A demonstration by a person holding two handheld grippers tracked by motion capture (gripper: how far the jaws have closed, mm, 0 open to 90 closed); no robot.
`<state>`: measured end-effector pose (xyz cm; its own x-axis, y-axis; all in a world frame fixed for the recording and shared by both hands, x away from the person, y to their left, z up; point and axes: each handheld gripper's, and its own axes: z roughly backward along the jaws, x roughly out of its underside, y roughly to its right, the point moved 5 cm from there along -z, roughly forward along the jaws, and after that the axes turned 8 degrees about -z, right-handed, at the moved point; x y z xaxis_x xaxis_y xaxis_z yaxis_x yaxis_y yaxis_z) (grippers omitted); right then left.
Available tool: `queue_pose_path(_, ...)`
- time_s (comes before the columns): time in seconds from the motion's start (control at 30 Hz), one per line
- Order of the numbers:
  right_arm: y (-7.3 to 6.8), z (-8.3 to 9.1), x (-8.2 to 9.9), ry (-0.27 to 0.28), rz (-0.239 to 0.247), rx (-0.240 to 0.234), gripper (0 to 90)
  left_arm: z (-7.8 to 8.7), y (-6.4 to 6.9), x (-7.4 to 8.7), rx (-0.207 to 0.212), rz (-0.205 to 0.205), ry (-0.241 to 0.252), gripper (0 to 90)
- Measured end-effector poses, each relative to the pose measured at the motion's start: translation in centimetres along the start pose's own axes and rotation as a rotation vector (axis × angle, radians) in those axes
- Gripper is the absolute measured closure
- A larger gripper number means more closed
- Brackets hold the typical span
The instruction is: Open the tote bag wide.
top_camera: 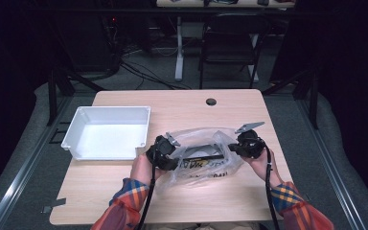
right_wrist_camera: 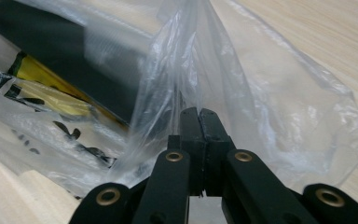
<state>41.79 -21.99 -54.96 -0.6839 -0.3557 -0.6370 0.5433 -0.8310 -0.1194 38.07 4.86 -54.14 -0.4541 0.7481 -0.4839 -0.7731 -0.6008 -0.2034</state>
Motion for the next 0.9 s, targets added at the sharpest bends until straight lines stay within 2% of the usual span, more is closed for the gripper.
queue_pose_path(0.03,0.2,-0.1,0.0,-0.001,-0.004,0.004,90.0,-0.3,-0.1,0.2,-0.012,-0.003,-0.013,64.5)
queue_pose_path(0.1,0.5,-0.2,0.1,-0.004,-0.012,0.011,90.0,-0.8,-0.5,0.4,-0.014,0.001,-0.019,75.2)
queue_pose_path(0.2,1.0,-0.7,0.2,-0.011,-0.012,0.038,90.0,-1.4,-1.5,0.6,-0.065,0.018,-0.020,86.9)
queue_pose_path(0.23,1.1,-1.0,0.2,-0.016,-0.010,0.051,90.0,-1.6,-2.0,0.6,-0.091,0.023,-0.029,88.2)
queue_pose_path(0.27,1.1,-1.2,0.3,-0.020,-0.008,0.061,90.0,-1.9,-2.5,0.5,-0.107,0.036,-0.031,88.7)
queue_pose_path(0.37,1.6,-2.0,0.5,-0.038,0.004,0.099,90.0,-3.3,-3.5,0.5,-0.159,0.039,-0.082,89.0)
queue_pose_path(0.47,2.3,-3.0,0.9,-0.069,0.016,0.144,90.0,-4.9,-3.5,0.8,-0.186,0.004,-0.165,89.3)
queue_pose_path(0.57,2.9,-3.6,1.4,-0.099,0.021,0.185,90.0,-6.0,-3.6,1.5,-0.195,-0.010,-0.212,89.5)
queue_pose_path(0.7,3.8,-3.5,1.9,-0.140,0.014,0.221,90.0,-5.8,-3.6,1.9,-0.210,-0.015,-0.231,89.6)
queue_pose_path(0.73,4.0,-3.4,2.0,-0.146,0.012,0.223,90.0,-5.7,-3.6,2.0,-0.215,-0.028,-0.241,89.7)
queue_pose_path(0.9,5.3,-3.0,2.7,-0.177,-0.022,0.261,90.0,-5.8,-4.0,2.9,-0.231,-0.027,-0.290,89.7)
